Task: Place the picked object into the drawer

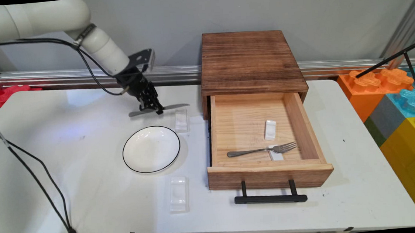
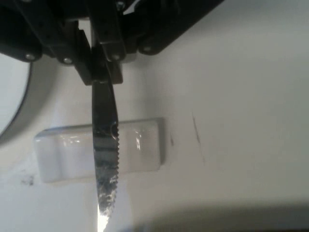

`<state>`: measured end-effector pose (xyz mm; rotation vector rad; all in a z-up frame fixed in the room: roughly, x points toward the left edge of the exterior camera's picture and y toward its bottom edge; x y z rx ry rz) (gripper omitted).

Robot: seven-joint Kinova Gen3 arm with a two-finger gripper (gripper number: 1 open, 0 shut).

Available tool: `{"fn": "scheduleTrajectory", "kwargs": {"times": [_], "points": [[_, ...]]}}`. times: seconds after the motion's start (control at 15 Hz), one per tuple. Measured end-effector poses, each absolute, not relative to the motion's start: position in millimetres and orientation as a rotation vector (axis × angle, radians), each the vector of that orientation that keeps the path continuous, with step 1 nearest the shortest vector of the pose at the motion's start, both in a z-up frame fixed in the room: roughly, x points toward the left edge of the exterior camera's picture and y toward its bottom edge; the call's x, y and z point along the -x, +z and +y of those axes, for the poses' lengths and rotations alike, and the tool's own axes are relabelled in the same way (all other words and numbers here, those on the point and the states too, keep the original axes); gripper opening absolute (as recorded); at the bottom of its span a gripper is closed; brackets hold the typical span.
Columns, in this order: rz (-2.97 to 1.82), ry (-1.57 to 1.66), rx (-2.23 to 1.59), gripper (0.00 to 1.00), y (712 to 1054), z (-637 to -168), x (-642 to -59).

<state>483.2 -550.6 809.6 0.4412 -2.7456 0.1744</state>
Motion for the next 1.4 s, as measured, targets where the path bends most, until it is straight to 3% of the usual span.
{"fn": "scheduleTrajectory", "kwargs": {"times": [0.4, 0.87, 1.4], "points": [[-2.741, 0.184, -0.475, 0.00, 878, -520, -479], [-2.710, 0.158, -0.462, 0.00, 972, -489, -408], [-2.681, 0.207, -0.316, 0.00, 994, -510, -285]]}}
